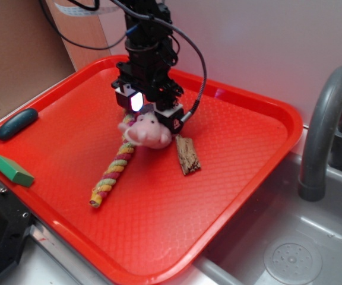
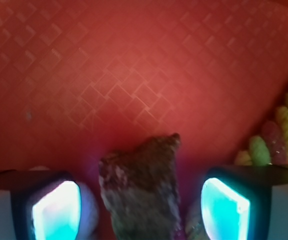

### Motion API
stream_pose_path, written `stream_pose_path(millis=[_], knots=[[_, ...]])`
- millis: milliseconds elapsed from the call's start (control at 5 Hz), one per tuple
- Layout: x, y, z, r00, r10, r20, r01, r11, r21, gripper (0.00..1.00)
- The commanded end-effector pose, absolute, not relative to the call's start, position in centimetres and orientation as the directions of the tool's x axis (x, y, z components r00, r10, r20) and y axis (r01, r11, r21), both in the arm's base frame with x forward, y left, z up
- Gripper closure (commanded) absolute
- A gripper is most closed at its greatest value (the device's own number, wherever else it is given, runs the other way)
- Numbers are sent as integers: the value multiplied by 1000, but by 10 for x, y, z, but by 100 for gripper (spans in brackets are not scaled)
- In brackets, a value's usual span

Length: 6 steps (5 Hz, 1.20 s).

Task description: Grab the rock.

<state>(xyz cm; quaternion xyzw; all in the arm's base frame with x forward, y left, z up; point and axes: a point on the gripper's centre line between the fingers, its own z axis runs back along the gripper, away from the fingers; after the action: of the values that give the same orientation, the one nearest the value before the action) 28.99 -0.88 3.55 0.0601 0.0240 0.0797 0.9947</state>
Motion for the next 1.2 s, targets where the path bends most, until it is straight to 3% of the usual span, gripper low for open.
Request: stream_pose_path(millis=[0,400,600,1000], knots=[[290,-20,30,989,142,-33,-134,976,172,100],[276,-22,37,990,136,-29,-127,967,221,100],[268,-25,68,989,150,-8,-144,959,243,100],[242,-11,168,949,310,54,-314,944,98,100]])
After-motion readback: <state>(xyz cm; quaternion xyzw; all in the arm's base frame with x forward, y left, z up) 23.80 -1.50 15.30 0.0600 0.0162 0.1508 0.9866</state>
